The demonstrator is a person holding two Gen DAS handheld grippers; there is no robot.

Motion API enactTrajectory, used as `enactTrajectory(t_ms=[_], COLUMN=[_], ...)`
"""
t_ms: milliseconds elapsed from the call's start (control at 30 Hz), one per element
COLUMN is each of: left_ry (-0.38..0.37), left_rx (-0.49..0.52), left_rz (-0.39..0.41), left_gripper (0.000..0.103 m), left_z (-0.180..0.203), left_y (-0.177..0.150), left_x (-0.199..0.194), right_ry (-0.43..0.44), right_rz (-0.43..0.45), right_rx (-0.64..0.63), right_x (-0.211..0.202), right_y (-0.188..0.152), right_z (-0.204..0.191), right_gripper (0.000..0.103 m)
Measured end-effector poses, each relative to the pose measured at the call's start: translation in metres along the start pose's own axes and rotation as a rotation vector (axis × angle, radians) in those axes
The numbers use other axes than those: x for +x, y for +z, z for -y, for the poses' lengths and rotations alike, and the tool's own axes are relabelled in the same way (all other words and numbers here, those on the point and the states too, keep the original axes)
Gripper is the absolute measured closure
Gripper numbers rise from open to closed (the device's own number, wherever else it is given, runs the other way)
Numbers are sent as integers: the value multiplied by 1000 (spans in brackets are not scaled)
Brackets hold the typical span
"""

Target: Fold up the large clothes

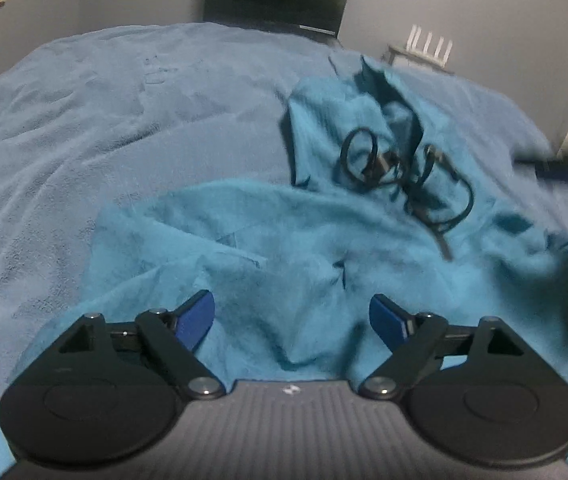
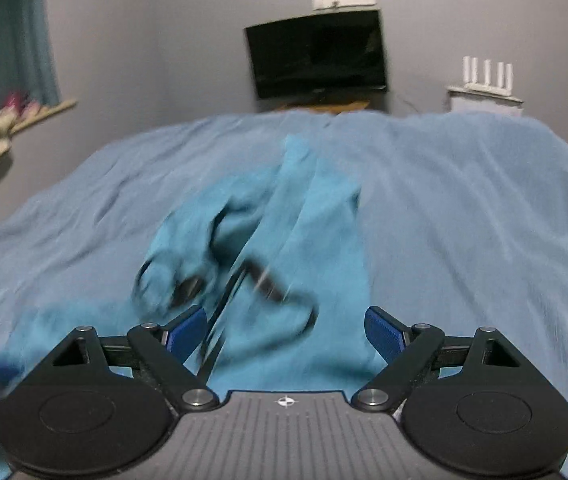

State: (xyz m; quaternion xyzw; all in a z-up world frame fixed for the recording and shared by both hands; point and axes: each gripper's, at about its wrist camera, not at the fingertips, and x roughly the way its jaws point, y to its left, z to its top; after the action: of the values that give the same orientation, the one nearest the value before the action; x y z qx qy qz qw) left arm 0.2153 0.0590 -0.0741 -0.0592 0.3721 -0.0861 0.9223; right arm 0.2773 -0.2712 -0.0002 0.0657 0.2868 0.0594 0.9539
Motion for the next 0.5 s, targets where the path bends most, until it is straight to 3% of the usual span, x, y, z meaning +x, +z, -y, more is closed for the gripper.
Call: enactTrajectory(t_ms=[233,500], left_ry=[76,57], left_rx=[116,106], left_rz=[0,-9], left_gripper=[8,4], left_z=[23,21], left_y=[-12,-13], left_x=[13,24], right_ry=[-21,-65], right_rz=[21,-7], right_rx=[279,460], right_x=[92,174], right_y=[59,69], right_z=[45,63], right_gripper=[15,15])
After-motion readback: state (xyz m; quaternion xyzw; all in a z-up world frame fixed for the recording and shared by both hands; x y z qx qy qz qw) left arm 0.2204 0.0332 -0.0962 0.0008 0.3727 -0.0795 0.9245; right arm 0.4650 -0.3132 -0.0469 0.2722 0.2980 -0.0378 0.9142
